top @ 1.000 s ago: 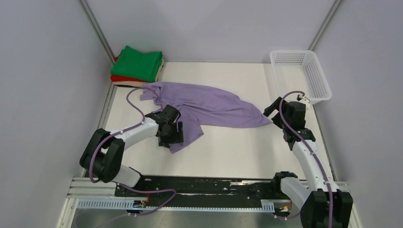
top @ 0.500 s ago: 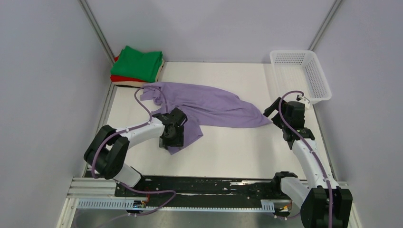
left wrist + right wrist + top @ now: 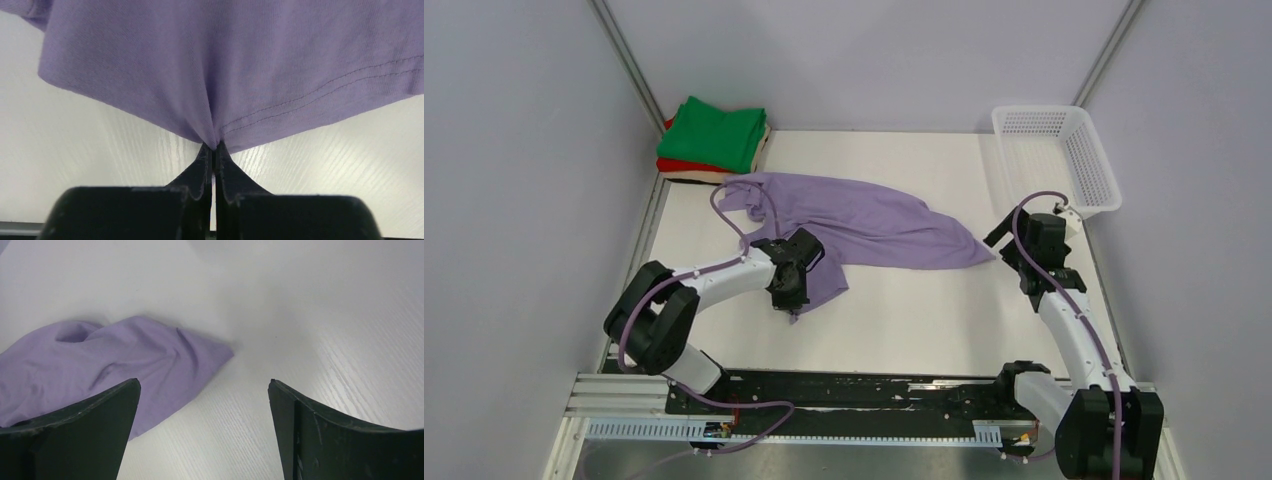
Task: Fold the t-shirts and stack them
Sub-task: Flatten out the tshirt
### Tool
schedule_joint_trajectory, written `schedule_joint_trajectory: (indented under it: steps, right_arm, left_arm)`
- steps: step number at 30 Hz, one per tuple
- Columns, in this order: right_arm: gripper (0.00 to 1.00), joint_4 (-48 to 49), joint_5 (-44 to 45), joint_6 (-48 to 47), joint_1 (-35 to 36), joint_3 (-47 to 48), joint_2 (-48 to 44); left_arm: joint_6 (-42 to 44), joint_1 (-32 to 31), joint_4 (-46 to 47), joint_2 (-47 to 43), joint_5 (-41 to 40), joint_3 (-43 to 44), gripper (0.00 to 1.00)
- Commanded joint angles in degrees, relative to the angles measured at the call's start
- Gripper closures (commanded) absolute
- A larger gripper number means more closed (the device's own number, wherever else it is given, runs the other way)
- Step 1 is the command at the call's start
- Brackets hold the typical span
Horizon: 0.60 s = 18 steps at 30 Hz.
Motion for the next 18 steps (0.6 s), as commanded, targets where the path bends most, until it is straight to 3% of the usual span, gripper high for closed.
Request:
schedule_joint_trajectory:
  steps: [1, 8, 18]
  right_arm:
    - [0.0, -4.16, 3.29, 2.62, -1.1, 2.26, 1.88]
    - [0.01, -11.66, -0.66, 2.3, -1.34, 3.37, 5.54]
    - [0.07, -12.24, -3.89, 3.52, -1.34, 6.99, 16.02]
  left_arm:
    - [-3.28, 0.12, -0.48, -3.05, -10.01, -3.86, 1.0]
    - [-4.21, 4.42, -5.66, -12.22, -20.2, -5.05, 1.0]
    - [-0.27, 6.83, 0.91, -18.24, -16.03, -6.81, 1.0]
